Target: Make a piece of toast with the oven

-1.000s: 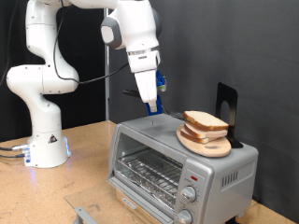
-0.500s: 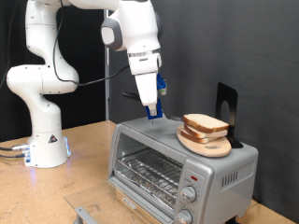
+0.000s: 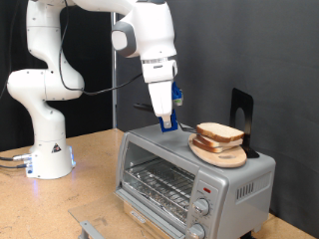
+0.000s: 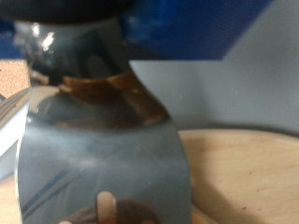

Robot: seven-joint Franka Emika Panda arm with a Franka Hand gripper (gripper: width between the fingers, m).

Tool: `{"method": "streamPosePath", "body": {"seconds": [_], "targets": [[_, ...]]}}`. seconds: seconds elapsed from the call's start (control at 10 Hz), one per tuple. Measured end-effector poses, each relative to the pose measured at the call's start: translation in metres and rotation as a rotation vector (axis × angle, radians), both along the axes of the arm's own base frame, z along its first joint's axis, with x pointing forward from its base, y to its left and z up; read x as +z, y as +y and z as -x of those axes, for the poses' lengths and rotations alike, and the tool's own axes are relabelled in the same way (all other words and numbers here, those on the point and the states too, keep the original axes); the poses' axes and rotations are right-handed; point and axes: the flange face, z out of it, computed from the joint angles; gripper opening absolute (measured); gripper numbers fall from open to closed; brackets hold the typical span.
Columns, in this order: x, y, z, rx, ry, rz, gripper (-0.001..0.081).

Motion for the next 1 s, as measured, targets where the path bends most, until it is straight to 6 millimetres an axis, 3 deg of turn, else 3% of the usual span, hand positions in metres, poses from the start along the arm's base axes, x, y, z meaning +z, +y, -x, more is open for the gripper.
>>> {"method": "streamPosePath", "body": {"seconds": [0.6,1.0], "targets": [[-0.006,0.026,-0.017,0.015,0.012,-0.026,0.0393],[0.003,0.033,-0.008,0.058,-0.023,-0.067,0.0393]]}}
